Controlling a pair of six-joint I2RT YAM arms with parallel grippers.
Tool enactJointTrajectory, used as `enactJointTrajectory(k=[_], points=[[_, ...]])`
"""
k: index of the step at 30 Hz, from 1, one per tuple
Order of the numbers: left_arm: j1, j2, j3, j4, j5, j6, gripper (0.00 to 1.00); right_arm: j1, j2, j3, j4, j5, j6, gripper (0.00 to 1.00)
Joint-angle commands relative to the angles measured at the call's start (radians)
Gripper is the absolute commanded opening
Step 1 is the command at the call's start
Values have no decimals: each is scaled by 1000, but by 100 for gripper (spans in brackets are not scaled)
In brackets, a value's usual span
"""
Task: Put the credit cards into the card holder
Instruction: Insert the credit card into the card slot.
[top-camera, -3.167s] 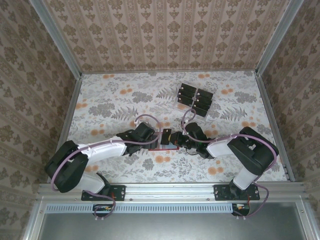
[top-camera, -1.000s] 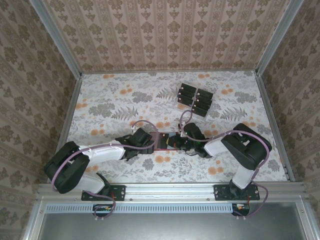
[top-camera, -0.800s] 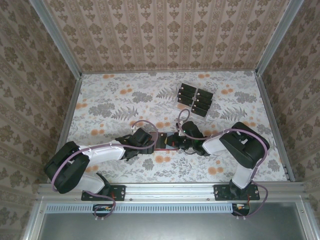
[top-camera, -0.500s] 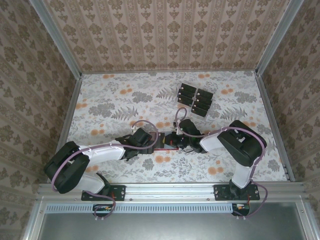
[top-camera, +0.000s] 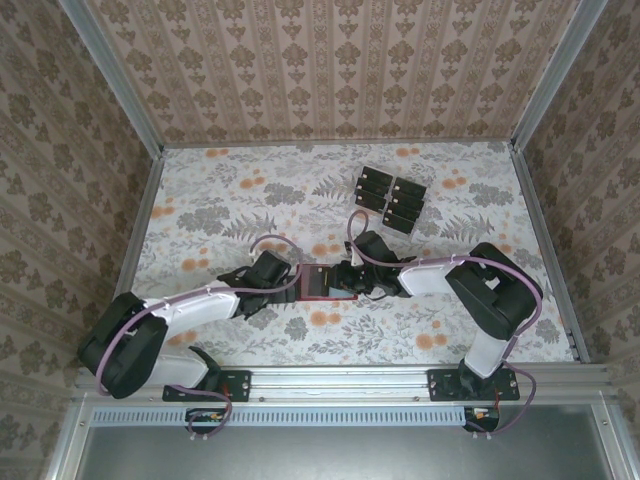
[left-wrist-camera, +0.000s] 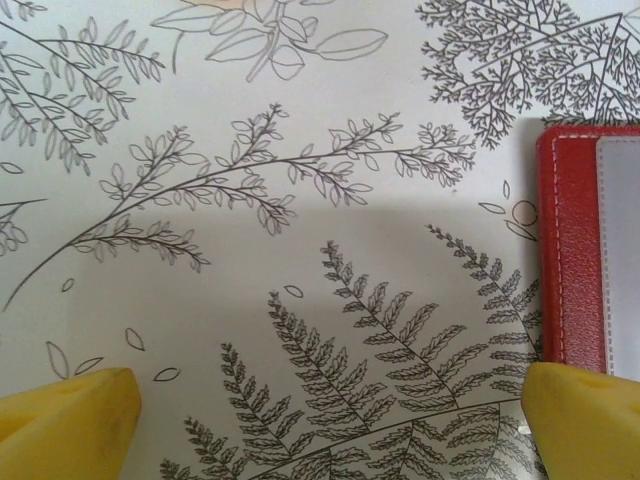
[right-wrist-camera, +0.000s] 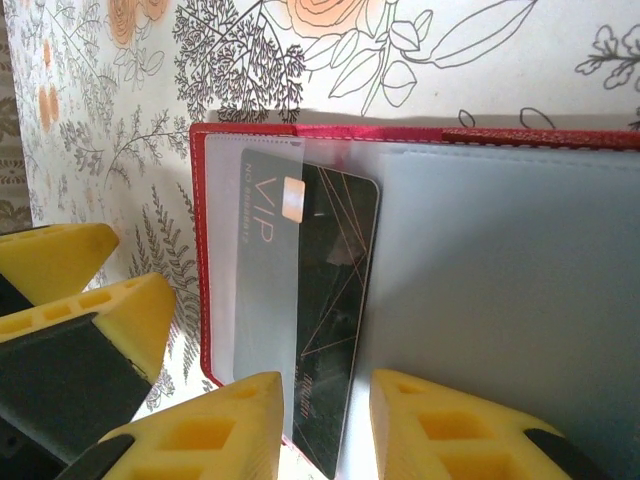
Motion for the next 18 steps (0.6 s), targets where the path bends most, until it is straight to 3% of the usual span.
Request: enactJointTrajectory(k=[1, 12, 18], points=[[14, -18, -17, -26, 17, -1, 100, 6, -8, 26, -70, 28, -22, 31], [17, 24, -35, 10, 29, -6, 100, 23, 48, 81, -86, 16, -18, 29], [17, 41, -40, 27, 31, -2, 100, 34, 68, 109, -94, 15, -16, 22]])
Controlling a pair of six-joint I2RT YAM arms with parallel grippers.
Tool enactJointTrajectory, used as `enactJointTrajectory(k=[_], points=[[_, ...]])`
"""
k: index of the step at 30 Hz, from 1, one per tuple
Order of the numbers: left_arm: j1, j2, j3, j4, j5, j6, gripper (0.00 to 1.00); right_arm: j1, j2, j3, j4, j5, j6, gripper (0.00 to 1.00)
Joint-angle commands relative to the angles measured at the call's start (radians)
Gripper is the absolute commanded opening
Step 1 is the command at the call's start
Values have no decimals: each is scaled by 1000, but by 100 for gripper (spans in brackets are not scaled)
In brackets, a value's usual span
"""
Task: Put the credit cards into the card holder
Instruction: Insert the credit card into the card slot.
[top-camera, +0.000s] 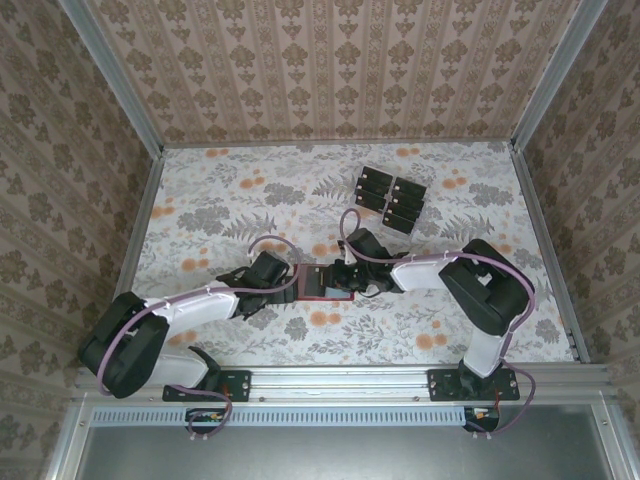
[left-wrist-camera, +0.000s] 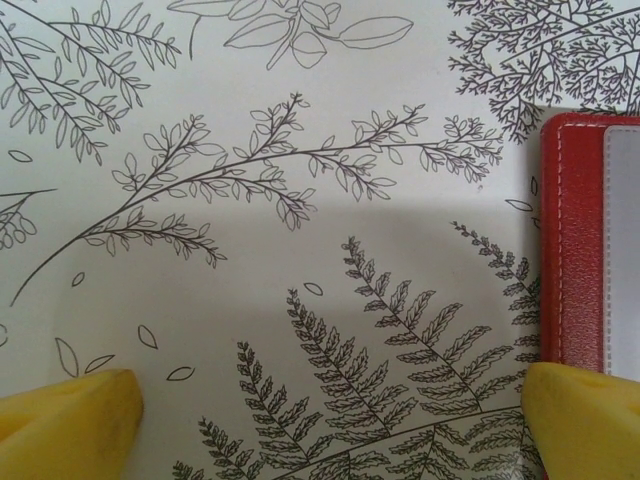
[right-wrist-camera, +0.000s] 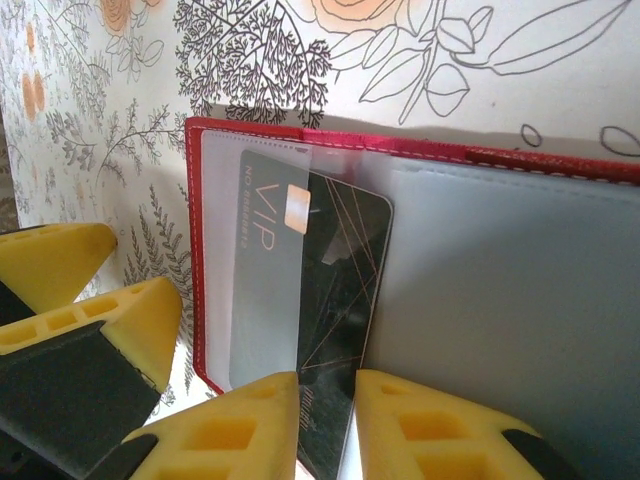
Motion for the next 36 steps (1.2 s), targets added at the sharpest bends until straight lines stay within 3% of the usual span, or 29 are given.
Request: enactJointTrajectory(k=[1, 25, 36], points=[[6, 32, -25, 14, 24, 0, 100, 12, 22, 35, -34, 13, -2, 21], [4, 44, -46, 74, 65, -15, 100, 34, 89, 142, -52, -6, 7, 17], [44, -54, 11, -53, 7, 21, 100, 34, -69, 142, -236, 115, -40, 31]])
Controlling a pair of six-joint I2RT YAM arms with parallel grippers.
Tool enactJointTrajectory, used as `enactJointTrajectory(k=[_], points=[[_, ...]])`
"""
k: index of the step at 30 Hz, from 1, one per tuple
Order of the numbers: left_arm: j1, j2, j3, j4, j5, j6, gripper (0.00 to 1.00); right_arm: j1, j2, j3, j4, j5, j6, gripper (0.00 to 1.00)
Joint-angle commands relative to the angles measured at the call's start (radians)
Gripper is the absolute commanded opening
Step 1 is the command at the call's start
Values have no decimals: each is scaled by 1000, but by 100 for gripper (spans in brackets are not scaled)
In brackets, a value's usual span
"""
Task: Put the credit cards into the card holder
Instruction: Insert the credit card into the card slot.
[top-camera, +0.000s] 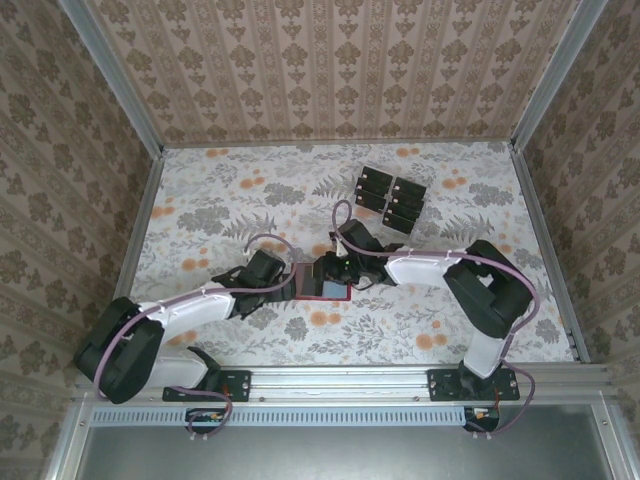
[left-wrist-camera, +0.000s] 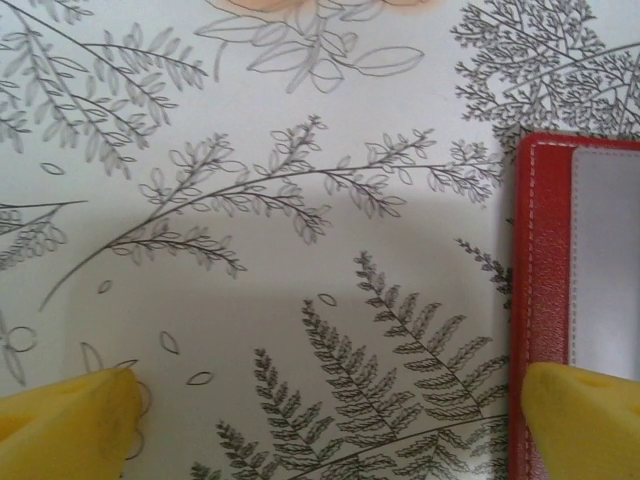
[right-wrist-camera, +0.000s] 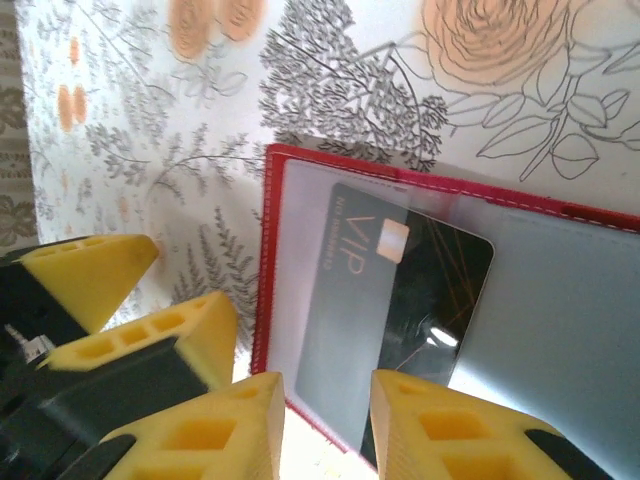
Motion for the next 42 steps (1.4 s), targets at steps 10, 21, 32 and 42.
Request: enactJointTrajectory(k=[10, 21, 32, 42], points=[[25, 96, 83, -123, -49, 39, 100, 5, 36, 58, -137, 95, -30, 32], [24, 159, 75, -86, -28, 28, 100, 6, 101, 92, -125, 77, -29, 30], [23, 206, 75, -52, 11, 25, 98, 8, 133, 112, -98, 41, -10, 22], [16, 219, 71, -33, 25, 21, 98, 29, 171, 158, -101, 23, -3, 21]])
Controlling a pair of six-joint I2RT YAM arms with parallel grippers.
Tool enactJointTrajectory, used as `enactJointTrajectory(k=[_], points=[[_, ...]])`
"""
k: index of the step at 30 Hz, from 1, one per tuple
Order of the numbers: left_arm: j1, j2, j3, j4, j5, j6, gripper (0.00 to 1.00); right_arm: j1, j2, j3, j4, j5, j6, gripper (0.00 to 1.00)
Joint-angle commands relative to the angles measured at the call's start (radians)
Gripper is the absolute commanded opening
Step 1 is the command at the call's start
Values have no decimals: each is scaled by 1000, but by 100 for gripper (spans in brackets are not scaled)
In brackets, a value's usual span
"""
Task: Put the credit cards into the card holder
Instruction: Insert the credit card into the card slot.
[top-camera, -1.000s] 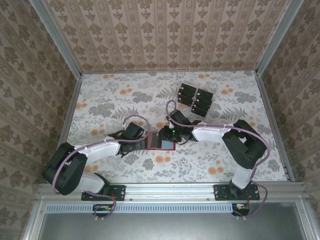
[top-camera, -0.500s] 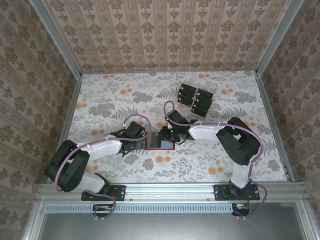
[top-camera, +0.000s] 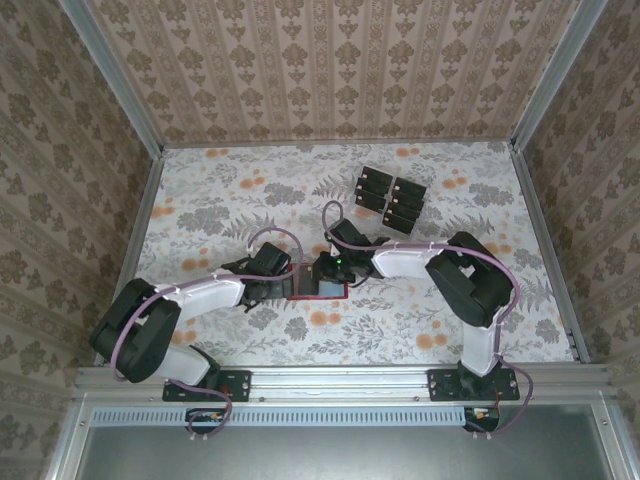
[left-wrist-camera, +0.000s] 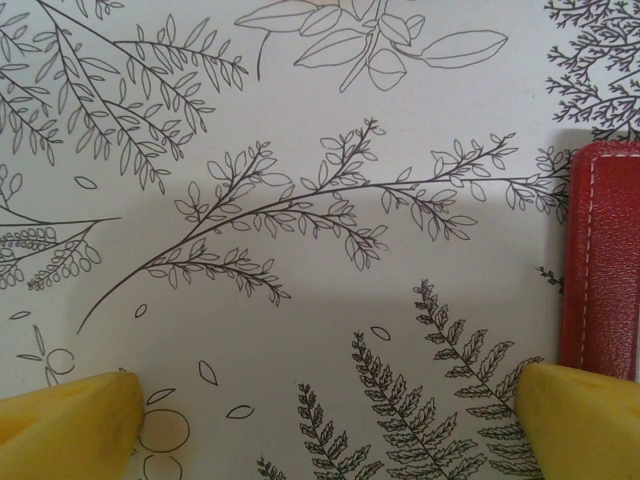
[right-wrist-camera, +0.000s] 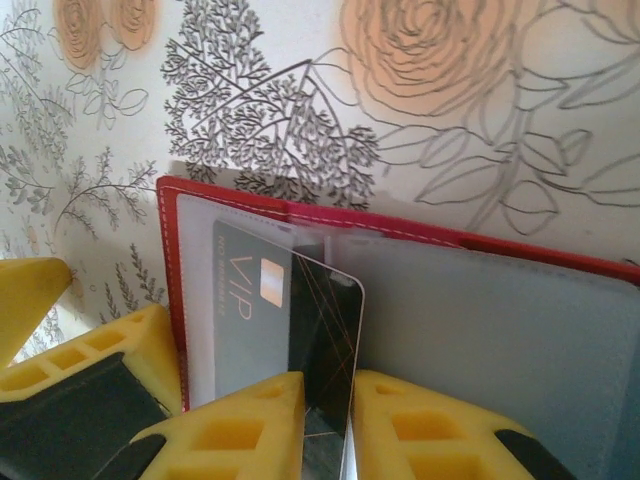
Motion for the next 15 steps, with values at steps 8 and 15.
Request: enactJointTrajectory(k=[8, 15], points=[[-7, 75, -21, 57, 67, 0, 98, 28, 65, 66, -3, -33, 13, 18], [13, 10, -5, -5, 54, 9, 99, 28, 19, 43, -27, -14, 3, 31]])
